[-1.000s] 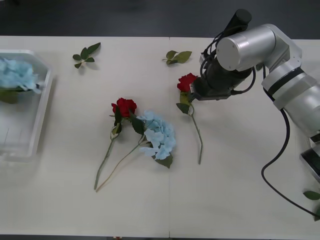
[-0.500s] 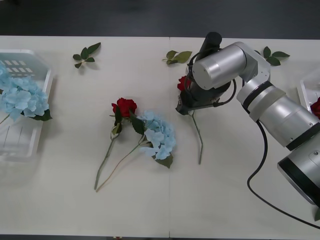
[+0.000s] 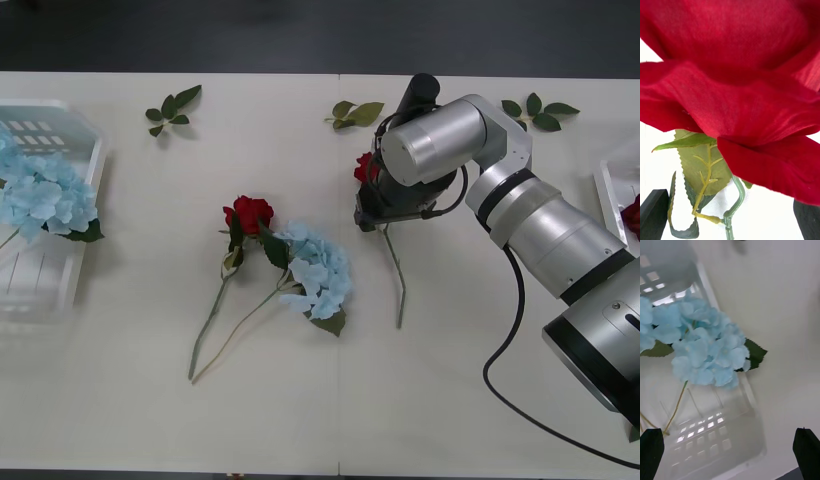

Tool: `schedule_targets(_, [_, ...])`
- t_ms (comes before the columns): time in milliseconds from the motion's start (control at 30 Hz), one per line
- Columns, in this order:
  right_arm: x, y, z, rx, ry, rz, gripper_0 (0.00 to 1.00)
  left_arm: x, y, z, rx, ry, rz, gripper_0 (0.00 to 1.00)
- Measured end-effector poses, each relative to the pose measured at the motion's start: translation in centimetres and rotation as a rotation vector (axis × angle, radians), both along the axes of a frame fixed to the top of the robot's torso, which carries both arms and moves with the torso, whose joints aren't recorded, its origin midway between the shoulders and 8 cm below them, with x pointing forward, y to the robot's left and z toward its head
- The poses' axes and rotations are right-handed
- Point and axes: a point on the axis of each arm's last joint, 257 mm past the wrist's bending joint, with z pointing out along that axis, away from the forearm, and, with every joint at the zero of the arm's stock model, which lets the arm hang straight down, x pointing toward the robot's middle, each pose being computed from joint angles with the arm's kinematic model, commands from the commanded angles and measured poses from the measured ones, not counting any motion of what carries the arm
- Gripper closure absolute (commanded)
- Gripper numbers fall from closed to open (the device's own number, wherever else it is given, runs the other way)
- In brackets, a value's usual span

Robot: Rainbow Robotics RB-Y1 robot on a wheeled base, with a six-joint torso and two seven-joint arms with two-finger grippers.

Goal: Put the red flowers into the right box and the blue flowers into the left box

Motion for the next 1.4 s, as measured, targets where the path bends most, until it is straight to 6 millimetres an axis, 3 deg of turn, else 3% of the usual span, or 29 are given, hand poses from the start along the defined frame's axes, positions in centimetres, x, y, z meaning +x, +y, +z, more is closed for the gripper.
schedule_targets(133, [0.6, -0.3, -0.4, 0.009, -0.015, -0.013, 0.08, -0.5, -4.2, 0.0, -0.071, 0.012, -0.119, 0.0])
schedule_targets(267, [0.6, -1.1, -1.1, 0.004, -0.005, -0.031, 0.16, -1.4, -7.5, -2.4, -0.067, 0.093, -0.197, 0.0])
schedule_targets(333, [0.5, -1.3, -1.3, 0.001, -0.001, -0.034, 0.24, -1.8, -9.0, -3.1, -0.059, 0.134, -0.191, 0.0])
schedule_targets(500, [0.5, -1.3, -1.3, -0.011, -0.003, -0.003, 0.65, -1.3, -13.7, -3.0, -0.041, 0.124, -0.182, 0.0])
schedule_targets(600, [0.5, -1.3, -1.3, -0.021, -0.006, 0.022, 0.79, -1.3, -16.9, -3.3, -0.019, 0.092, -0.24, 0.0])
schedule_targets(1000, [0.5, -1.3, -1.3, -0.019, -0.004, 0.021, 0.9, -0.6, -26.0, -8.8, -0.065, 0.072, -0.104, 0.0])
schedule_targets(1100, [0.4, -1.1, -1.4, -0.011, 0.0, 0.021, 0.9, -1.1, -27.4, -10.9, -0.114, 0.13, 0.013, 0.0])
schedule_targets(1200, [0.1, -0.8, -1.2, 0.017, 0.017, 0.017, 0.91, -1.3, -28.4, -12.2, -0.095, 0.135, 0.018, 0.0])
schedule_targets(1300, [-0.3, -2.0, 0.1, 0.037, 0.064, 0.001, 0.9, -0.9, -29.5, -12.7, -0.068, 0.118, 0.01, 0.0])
schedule_targets(1400, [-0.5, -4.6, 3.1, 0.031, 0.087, -0.007, 0.9, -0.3, -30.4, -13.0, -0.059, 0.114, 0.062, 0.0])
